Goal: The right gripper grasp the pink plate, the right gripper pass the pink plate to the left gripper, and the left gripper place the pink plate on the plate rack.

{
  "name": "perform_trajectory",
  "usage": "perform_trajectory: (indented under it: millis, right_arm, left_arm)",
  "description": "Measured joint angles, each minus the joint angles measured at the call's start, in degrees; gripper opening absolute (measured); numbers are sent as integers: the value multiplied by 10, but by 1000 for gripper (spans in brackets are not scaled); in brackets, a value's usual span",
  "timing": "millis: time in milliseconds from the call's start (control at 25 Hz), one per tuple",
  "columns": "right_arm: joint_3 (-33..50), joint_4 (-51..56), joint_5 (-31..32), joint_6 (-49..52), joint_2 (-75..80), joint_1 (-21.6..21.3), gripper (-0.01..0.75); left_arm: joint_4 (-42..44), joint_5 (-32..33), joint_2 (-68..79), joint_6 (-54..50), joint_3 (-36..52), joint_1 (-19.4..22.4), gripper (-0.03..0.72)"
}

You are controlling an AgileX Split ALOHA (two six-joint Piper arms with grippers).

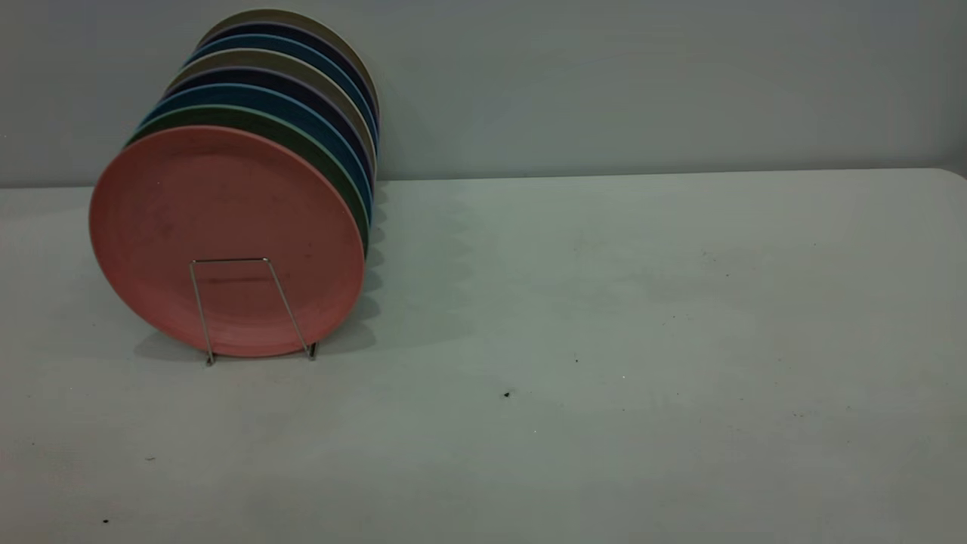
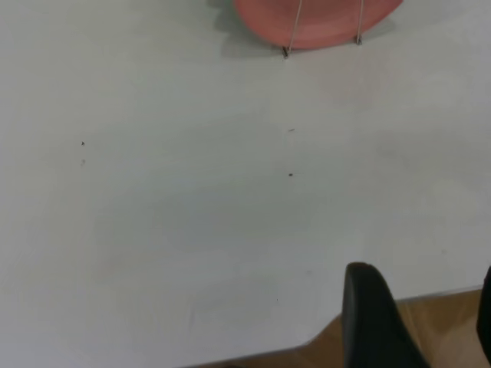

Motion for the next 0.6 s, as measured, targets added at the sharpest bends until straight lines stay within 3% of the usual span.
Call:
perform_trajectory:
  millis: [600]
  right_arm:
    - [0, 2, 0, 0, -4, -15, 440]
  left_arm:
    - [0, 0, -16, 0, 0, 0, 374]
